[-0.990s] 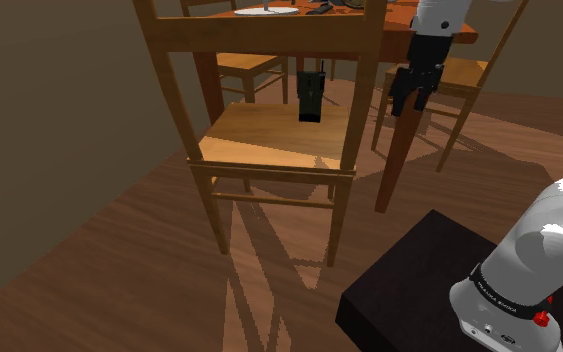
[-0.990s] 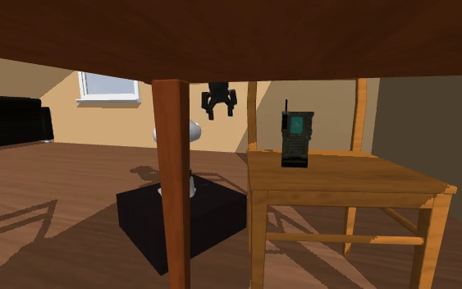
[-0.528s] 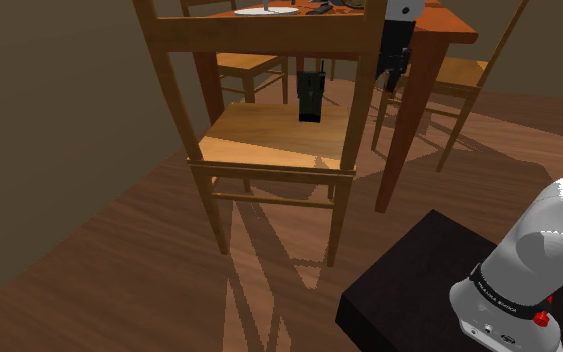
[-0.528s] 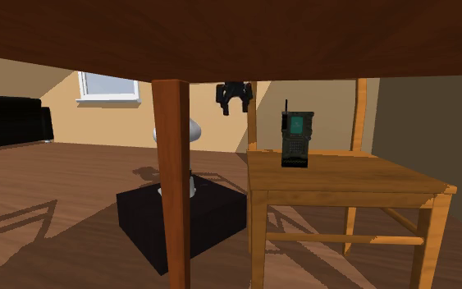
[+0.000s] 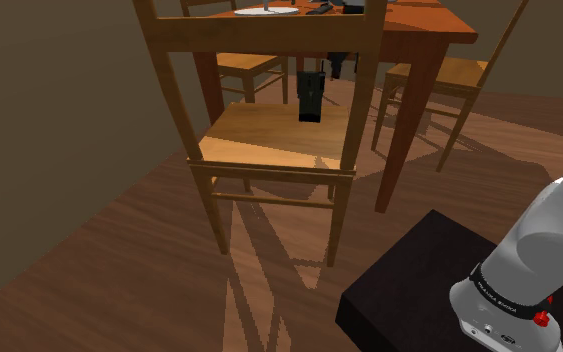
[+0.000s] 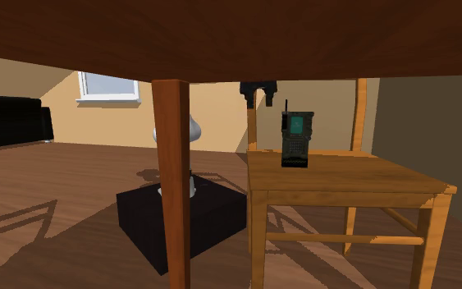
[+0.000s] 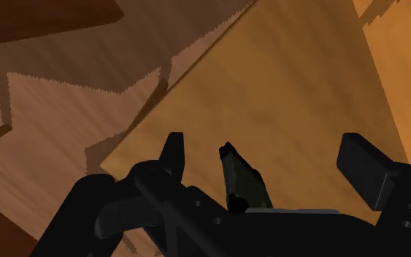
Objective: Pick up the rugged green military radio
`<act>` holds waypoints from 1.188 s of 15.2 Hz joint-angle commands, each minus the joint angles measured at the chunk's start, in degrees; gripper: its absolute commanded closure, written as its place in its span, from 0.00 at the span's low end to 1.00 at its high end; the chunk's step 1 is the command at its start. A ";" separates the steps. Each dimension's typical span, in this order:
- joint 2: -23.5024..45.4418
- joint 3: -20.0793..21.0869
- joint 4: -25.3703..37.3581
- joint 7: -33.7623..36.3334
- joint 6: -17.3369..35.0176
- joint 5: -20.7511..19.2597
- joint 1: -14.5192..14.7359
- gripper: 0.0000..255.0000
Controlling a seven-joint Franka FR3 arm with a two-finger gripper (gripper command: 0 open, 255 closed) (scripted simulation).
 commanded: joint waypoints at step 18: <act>15.89 0.27 16.77 -1.04 0.23 -0.09 0.12 1.00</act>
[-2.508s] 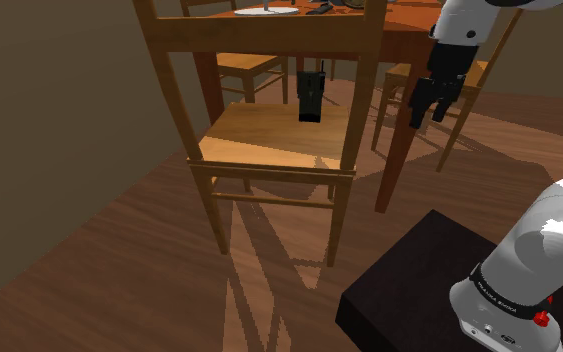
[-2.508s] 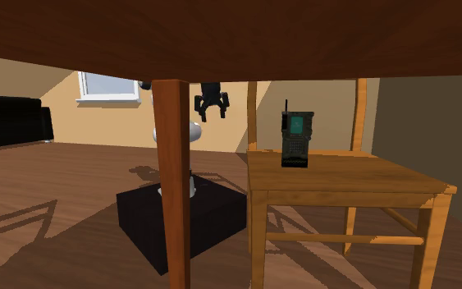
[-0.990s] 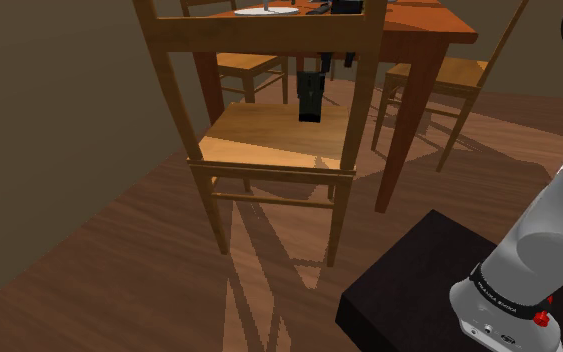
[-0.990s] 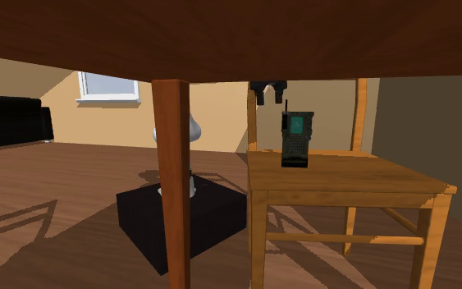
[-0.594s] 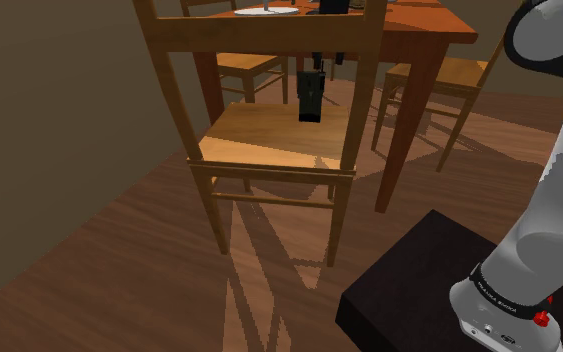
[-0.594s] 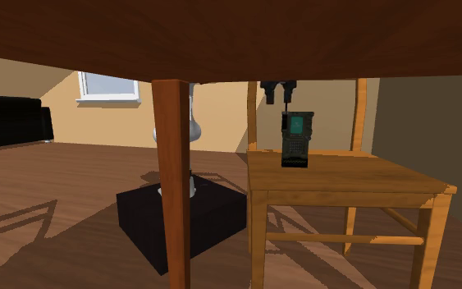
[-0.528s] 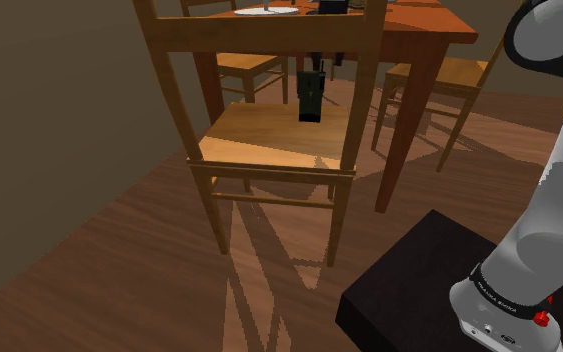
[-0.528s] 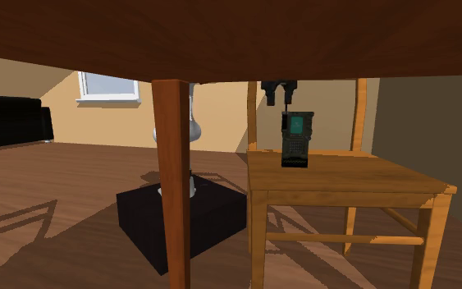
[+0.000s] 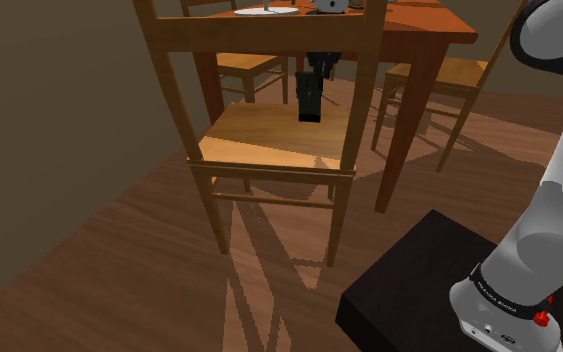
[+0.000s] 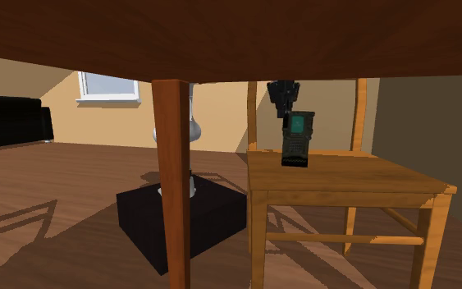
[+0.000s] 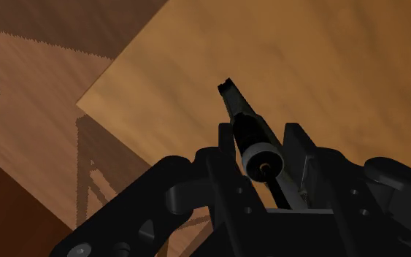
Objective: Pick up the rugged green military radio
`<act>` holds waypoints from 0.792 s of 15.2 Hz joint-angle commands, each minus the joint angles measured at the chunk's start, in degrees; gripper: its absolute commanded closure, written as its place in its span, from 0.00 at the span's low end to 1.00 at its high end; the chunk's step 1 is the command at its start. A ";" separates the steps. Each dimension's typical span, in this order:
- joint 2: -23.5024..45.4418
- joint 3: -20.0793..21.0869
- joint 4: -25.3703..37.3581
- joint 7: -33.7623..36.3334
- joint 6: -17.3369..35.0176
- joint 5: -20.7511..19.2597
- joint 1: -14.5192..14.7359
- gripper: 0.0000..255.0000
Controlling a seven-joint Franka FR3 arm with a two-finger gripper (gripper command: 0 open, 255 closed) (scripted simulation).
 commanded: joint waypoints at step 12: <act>1.17 -0.27 4.34 -0.23 -3.02 0.01 -0.53 1.00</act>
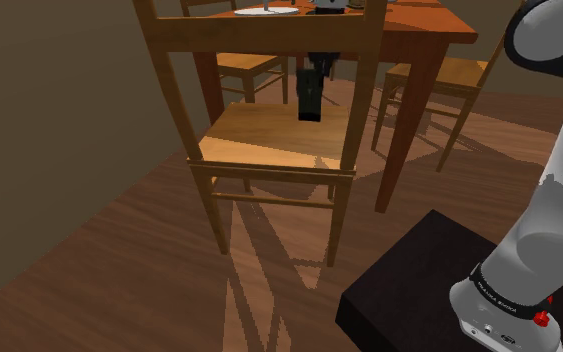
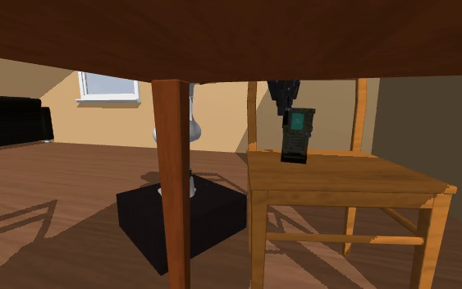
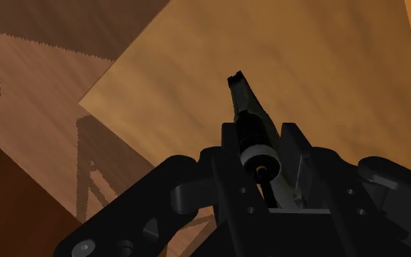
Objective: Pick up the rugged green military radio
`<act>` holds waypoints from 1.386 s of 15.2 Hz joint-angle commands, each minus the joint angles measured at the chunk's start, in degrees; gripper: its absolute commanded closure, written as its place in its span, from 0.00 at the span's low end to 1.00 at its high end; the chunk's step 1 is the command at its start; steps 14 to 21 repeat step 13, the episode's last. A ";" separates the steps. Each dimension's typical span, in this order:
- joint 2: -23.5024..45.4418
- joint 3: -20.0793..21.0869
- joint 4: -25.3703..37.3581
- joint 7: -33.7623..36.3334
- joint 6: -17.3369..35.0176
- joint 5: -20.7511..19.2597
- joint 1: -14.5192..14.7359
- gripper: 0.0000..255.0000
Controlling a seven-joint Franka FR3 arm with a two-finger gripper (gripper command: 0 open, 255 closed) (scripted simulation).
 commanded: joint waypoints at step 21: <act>6.40 -0.29 19.92 0.23 -12.82 0.40 -1.03 1.00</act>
